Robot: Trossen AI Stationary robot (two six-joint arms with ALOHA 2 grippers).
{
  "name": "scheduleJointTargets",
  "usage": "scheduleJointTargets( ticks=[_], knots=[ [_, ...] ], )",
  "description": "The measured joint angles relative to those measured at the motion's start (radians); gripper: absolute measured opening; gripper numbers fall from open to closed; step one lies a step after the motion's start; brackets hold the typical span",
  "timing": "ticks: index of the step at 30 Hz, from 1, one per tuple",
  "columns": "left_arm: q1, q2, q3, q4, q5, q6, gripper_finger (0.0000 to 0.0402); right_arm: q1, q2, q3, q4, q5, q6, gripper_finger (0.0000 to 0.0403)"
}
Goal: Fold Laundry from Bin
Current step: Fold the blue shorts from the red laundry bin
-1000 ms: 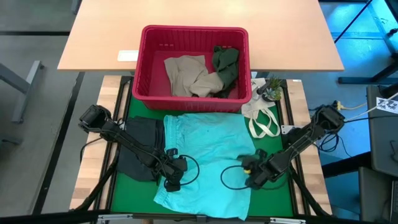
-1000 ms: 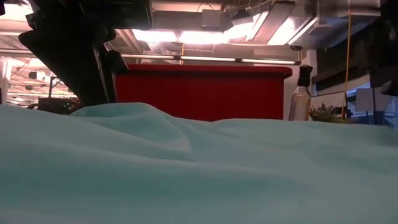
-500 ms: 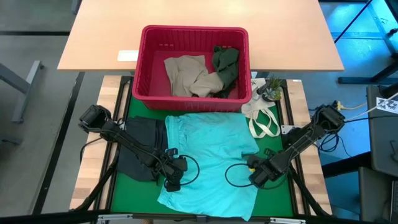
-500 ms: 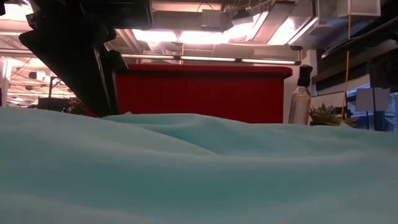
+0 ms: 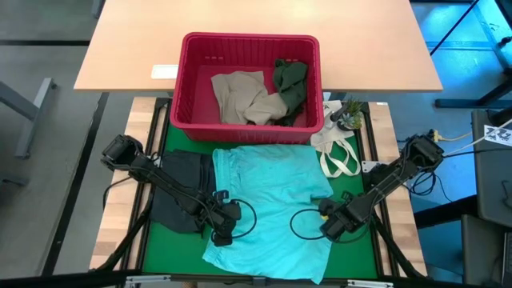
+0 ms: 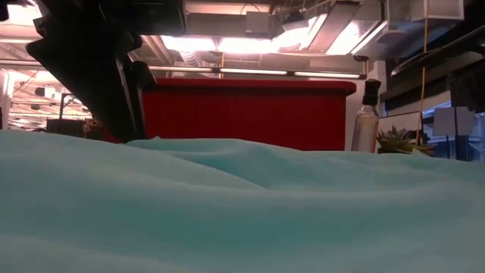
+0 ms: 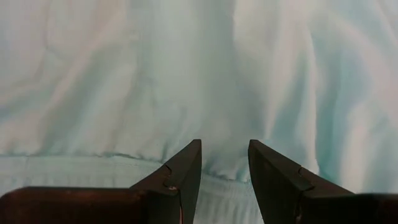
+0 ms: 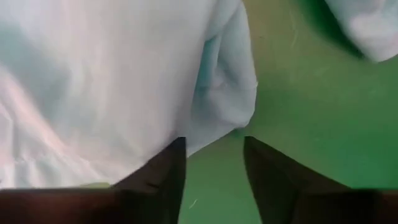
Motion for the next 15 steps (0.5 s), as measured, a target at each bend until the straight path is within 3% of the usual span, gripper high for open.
scheduleJointTargets(
  ticks=[5,9,15],
  knots=[
    [0.017,-0.007,0.001,0.023,-0.021,0.065,0.0127,-0.027,-0.02,0.0,-0.032,-0.148,-0.018,0.0207],
    [0.03,-0.007,0.002,0.023,-0.008,0.074,0.0127,-0.026,-0.071,0.0,-0.04,-0.091,-0.017,0.0215],
    [0.034,-0.007,0.002,0.09,0.008,0.202,0.0127,-0.026,-0.168,0.003,-0.036,0.011,0.027,0.0216]
  ],
)
